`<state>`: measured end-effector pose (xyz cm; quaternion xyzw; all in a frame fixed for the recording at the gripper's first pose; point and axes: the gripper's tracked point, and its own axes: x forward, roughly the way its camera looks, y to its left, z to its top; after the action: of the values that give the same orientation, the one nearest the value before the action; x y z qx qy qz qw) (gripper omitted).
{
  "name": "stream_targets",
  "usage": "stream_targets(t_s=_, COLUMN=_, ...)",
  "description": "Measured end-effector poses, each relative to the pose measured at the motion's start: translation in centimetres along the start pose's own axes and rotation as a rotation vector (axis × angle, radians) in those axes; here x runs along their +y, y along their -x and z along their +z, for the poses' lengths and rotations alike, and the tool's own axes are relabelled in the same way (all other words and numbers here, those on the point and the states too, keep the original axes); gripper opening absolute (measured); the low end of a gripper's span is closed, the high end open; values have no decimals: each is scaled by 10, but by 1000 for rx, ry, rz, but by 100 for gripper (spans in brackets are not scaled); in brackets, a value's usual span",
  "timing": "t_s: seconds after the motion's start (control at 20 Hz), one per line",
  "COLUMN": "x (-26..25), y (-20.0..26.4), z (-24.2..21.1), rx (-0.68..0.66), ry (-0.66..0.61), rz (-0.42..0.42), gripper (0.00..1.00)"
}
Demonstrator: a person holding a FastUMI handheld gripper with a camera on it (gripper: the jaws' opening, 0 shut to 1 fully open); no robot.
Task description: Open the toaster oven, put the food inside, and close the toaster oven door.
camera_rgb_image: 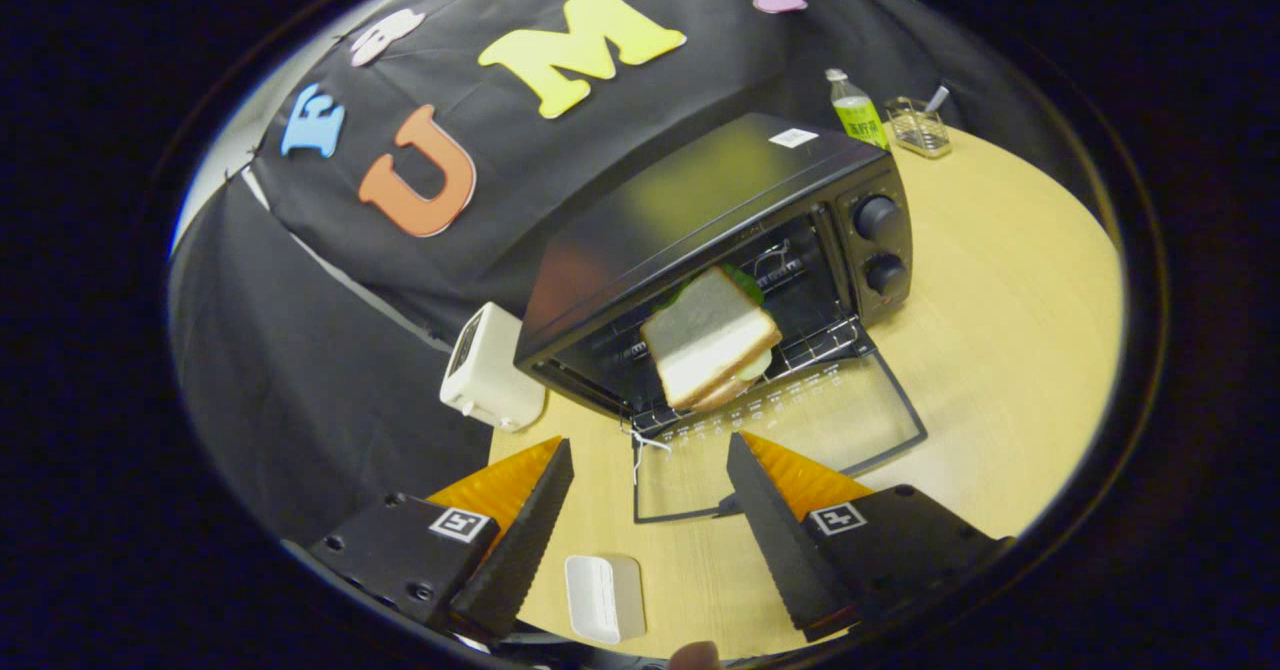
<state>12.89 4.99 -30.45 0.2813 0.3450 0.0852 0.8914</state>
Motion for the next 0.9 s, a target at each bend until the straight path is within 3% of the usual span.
stream_targets(t_s=0.3, x=-7, y=33, z=-29, rx=19, ry=202, rz=-47, gripper=100)
stream_targets(t_s=0.65, x=-33, y=42, z=-67, rx=54, ry=292, rz=-132, gripper=100)
stream_targets(t_s=0.9, x=-68, y=18, z=-85, rx=88, ry=326, rz=-201, gripper=100)
